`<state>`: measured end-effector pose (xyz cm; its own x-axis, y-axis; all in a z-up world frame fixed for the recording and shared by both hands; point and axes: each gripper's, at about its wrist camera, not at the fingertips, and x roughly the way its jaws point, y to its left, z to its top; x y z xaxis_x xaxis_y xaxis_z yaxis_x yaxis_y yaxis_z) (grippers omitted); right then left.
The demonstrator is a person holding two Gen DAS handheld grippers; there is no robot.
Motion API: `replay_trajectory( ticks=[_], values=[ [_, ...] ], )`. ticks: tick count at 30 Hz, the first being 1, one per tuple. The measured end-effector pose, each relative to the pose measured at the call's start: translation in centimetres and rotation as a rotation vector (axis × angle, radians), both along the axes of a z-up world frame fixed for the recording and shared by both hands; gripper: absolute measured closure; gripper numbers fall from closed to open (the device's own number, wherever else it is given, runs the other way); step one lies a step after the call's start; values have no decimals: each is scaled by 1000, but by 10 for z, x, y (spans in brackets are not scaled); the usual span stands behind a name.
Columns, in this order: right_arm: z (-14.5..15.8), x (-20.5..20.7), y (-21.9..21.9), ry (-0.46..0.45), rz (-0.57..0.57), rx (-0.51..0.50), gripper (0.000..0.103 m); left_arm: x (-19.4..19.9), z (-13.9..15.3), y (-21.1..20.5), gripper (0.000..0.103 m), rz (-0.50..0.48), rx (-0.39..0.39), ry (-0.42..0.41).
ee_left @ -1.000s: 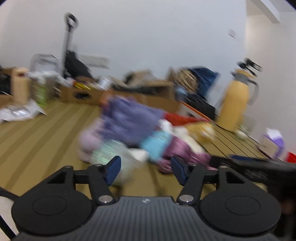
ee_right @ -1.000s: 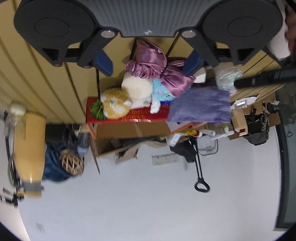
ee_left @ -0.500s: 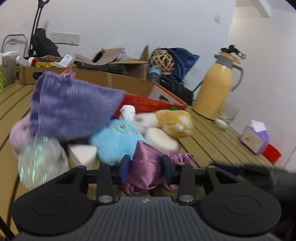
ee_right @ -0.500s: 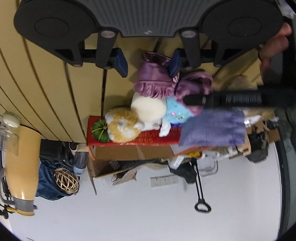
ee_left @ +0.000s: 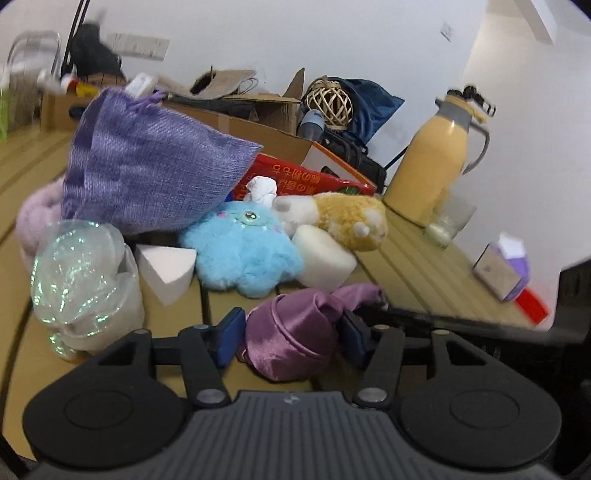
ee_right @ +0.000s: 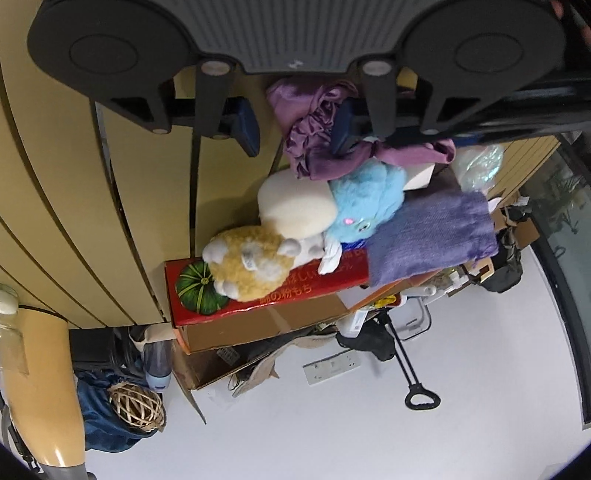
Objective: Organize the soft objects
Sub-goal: 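Close the left tool on the purple satin scrunchie and lift it, then carry the scrunchie into the cardboard box and open the left tool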
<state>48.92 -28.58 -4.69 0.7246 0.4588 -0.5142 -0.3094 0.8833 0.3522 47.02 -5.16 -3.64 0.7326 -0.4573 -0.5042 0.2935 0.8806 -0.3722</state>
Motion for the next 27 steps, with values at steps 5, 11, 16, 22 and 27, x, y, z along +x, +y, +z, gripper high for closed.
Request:
replay_trajectory(
  ticks=[5, 11, 16, 22, 27],
  values=[
    [7, -2, 4, 38, 56, -17, 88, 7, -2, 16, 70, -70, -98, 32],
    [11, -20, 22, -24, -13, -27, 96, -6, 15, 28, 75, -100, -114, -18],
    [41, -41, 29, -107, -29, -54, 97, -20, 43, 32, 75, -104, -150, -100],
    [90, -32, 29, -223, -7, -66, 97, 7, 103, 34, 75, -103, -167, -173],
    [147, 27, 25, -290, 50, -63, 97, 65, 150, 38, 75, -86, -141, -219]
  ],
)
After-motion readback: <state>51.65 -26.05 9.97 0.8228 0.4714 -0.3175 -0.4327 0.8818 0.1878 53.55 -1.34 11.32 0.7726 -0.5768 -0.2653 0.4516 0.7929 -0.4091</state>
